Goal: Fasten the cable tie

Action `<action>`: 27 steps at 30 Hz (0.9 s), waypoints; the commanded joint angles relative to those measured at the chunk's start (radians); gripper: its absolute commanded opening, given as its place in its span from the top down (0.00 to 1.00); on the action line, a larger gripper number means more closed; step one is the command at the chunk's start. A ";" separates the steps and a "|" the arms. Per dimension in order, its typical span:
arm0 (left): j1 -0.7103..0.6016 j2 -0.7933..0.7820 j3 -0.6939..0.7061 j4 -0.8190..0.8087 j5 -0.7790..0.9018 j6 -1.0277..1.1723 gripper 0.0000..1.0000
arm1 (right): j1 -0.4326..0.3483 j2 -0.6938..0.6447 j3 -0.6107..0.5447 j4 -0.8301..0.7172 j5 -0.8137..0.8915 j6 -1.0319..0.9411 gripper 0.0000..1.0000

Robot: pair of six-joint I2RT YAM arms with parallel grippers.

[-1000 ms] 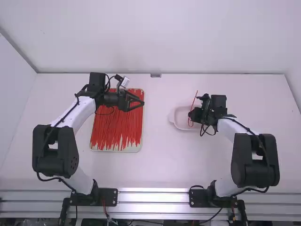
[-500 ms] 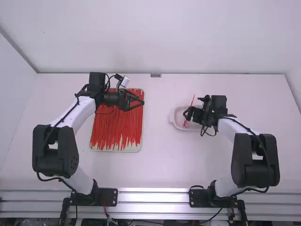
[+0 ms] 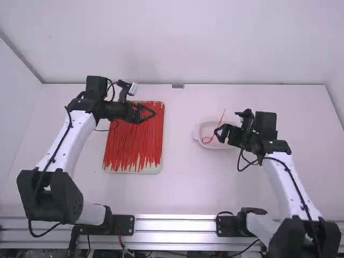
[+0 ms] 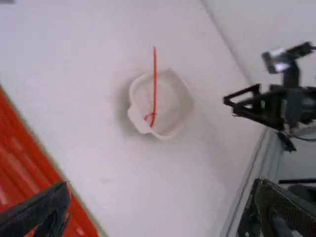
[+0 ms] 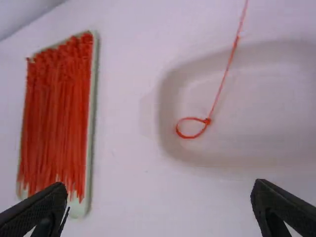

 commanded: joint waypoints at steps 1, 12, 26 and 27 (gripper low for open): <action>-0.004 -0.027 0.012 -0.009 -0.103 -0.074 0.01 | 0.020 -0.061 -0.004 -0.012 -0.006 0.002 0.01; -0.014 -0.126 -0.089 0.085 -0.198 -0.109 0.11 | 0.025 -0.217 -0.110 0.076 0.123 -0.103 0.11; -0.014 -0.352 -0.315 0.311 -0.423 -0.109 0.33 | 0.025 -0.482 -0.375 0.341 0.388 -0.236 0.38; -0.014 -0.374 -0.337 0.333 -0.446 -0.109 0.36 | 0.025 -0.508 -0.400 0.366 0.413 -0.236 0.40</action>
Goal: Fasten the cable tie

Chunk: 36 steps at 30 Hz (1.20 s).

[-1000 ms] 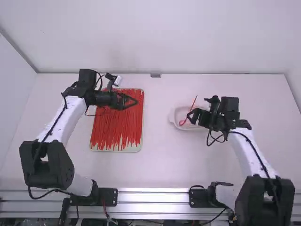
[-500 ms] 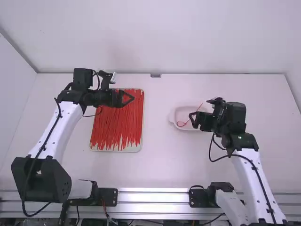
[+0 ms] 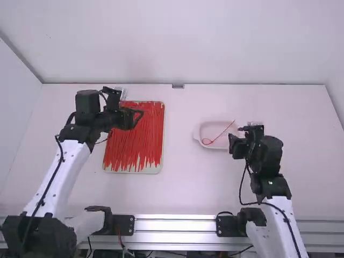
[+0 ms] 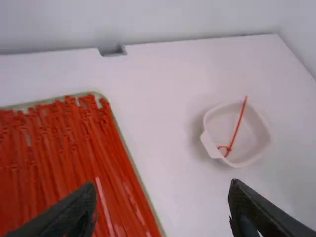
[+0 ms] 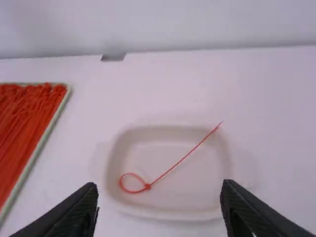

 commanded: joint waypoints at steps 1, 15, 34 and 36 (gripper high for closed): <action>-0.006 -0.067 -0.049 0.029 -0.082 0.001 0.36 | -0.002 -0.057 -0.057 0.036 0.104 -0.015 0.41; -0.006 -0.403 -0.385 0.329 -0.418 0.001 0.70 | -0.002 -0.384 -0.384 0.093 0.171 -0.015 0.74; -0.006 -0.781 -0.764 0.329 -0.552 0.001 1.00 | -0.002 -0.655 -0.461 0.093 0.171 -0.015 1.00; -0.006 -0.814 -0.796 0.329 -0.552 0.001 1.00 | -0.002 -0.675 -0.461 0.093 0.171 -0.015 1.00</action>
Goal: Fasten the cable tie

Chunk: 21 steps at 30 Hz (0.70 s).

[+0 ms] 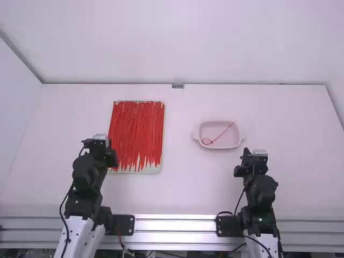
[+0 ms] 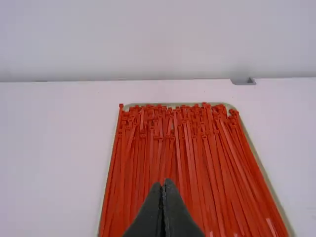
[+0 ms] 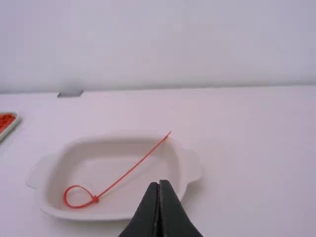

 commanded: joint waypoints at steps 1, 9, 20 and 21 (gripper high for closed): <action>-0.006 -0.045 -0.043 0.005 -0.012 0.001 1.00 | -0.002 -0.032 -0.011 -0.006 0.004 0.004 1.00; -0.006 -0.173 -0.170 0.005 -0.012 0.001 1.00 | -0.002 -0.076 -0.011 -0.006 0.004 0.004 1.00; -0.006 -0.307 -0.233 0.005 -0.012 0.001 1.00 | -0.002 -0.076 -0.011 -0.006 0.004 0.004 1.00; -0.006 -0.319 -0.233 0.005 -0.012 0.001 1.00 | -0.002 -0.076 -0.011 -0.006 0.004 0.004 1.00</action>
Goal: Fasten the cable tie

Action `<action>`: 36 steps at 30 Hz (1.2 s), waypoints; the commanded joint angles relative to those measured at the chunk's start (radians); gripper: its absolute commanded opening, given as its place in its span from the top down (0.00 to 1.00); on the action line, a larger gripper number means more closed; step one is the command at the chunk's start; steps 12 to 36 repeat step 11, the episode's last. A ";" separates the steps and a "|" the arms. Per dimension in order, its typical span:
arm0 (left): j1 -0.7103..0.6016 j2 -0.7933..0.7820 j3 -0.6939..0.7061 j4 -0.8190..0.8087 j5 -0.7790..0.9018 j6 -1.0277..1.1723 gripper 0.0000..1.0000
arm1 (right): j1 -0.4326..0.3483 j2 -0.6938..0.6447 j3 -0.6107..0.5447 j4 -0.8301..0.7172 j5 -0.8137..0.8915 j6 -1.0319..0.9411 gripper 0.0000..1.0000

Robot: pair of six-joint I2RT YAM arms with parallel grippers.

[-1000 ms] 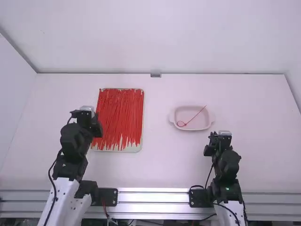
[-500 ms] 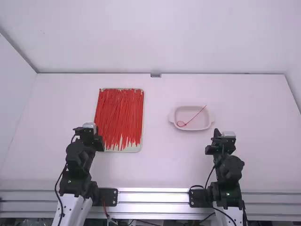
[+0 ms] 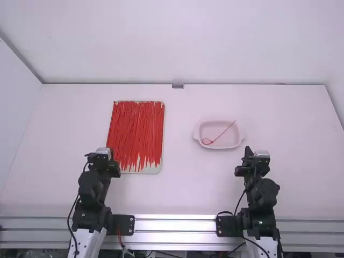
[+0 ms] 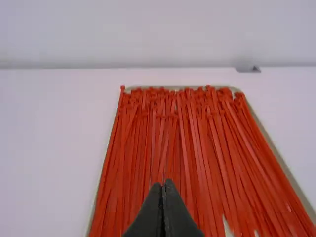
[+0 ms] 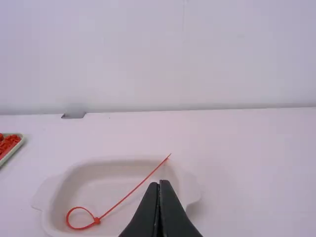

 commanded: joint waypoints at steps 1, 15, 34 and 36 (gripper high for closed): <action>-0.006 -0.033 -0.012 -0.002 -0.002 0.001 1.00 | -0.002 -0.009 -0.011 -0.006 0.002 0.004 1.00; -0.006 -0.117 -0.012 -0.002 -0.002 0.001 1.00 | -0.002 -0.009 -0.011 -0.006 0.002 0.004 1.00; -0.006 -0.117 -0.012 -0.002 -0.002 0.001 1.00 | -0.002 -0.009 -0.011 -0.006 0.002 0.004 1.00; -0.006 -0.117 -0.012 -0.002 -0.002 0.001 1.00 | -0.002 -0.009 -0.011 -0.006 0.002 0.004 1.00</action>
